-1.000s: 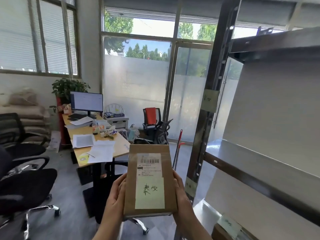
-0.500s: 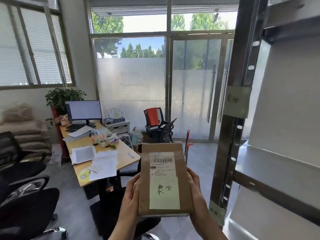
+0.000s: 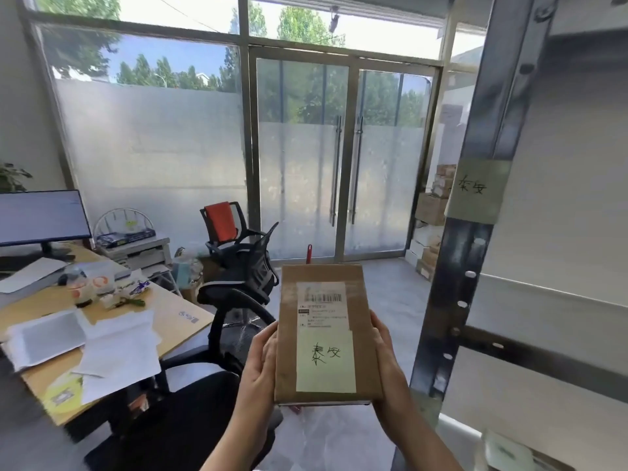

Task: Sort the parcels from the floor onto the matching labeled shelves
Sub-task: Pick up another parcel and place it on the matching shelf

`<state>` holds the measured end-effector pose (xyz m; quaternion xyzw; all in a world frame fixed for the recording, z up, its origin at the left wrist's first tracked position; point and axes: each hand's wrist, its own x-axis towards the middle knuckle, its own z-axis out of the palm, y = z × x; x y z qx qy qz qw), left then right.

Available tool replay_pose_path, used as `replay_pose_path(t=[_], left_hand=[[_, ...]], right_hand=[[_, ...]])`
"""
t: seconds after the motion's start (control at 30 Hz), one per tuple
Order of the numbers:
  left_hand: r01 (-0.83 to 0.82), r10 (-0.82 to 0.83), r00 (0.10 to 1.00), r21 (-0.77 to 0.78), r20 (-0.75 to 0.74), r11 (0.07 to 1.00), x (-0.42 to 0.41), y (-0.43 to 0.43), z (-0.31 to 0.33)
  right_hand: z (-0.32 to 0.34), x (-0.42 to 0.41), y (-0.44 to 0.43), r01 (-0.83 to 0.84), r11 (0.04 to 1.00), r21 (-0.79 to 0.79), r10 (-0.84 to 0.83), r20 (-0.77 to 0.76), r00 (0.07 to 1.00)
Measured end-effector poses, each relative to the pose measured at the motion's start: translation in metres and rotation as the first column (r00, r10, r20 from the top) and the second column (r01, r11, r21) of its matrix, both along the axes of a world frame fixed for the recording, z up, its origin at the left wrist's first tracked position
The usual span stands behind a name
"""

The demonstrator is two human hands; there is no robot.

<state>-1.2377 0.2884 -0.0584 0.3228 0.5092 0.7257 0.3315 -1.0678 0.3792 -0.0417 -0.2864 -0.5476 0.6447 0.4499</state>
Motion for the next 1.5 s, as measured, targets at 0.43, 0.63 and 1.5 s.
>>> replay_pose_path(t=[0.43, 0.63, 1.5], left_hand=[[0.264, -0.258, 0.964, 0.103, -0.065, 0.959, 0.001, 0.008, 0.015], [0.371, -0.368, 0.929, 0.153, -0.048, 0.916, 0.021, 0.002, 0.022], [0.53, -0.497, 0.845, 0.182, -0.197, 0.828, 0.079, -0.027, 0.06]], right_hand=[[0.025, 0.01, -0.048, 0.328, 0.942, 0.071, -0.324, -0.068, 0.944], [0.04, 0.031, -0.073, 0.399, 0.912, 0.097, -0.39, -0.098, 0.915], [0.063, 0.095, -0.13, 0.522, 0.83, 0.197, -0.492, -0.181, 0.851]])
